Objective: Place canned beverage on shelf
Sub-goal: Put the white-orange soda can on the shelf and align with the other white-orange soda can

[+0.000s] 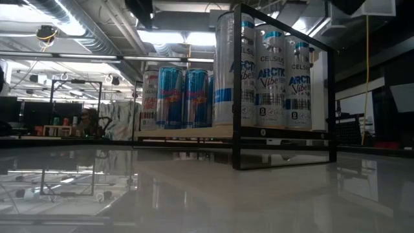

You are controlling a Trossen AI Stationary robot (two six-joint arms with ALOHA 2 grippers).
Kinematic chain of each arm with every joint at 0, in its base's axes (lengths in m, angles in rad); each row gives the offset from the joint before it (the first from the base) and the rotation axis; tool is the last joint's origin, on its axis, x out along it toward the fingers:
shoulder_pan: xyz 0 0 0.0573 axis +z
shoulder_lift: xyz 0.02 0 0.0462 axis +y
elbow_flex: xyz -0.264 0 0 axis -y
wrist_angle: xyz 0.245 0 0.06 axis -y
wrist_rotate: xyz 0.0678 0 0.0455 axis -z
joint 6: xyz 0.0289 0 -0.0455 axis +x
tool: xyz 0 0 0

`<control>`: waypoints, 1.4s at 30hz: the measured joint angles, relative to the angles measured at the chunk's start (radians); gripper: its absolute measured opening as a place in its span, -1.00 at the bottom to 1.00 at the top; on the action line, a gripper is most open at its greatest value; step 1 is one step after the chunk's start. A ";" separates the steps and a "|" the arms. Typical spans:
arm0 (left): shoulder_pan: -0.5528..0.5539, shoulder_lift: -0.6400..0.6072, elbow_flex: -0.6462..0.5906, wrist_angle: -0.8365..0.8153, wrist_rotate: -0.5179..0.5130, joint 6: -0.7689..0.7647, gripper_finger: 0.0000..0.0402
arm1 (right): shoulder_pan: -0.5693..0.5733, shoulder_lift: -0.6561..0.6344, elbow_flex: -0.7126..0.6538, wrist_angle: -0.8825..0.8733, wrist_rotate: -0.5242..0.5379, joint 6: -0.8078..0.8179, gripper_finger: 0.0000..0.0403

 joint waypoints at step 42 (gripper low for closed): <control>-0.080 -0.272 -0.875 0.903 -0.094 0.057 0.58 | 0.856 0.561 0.371 -0.623 0.311 1.343 0.95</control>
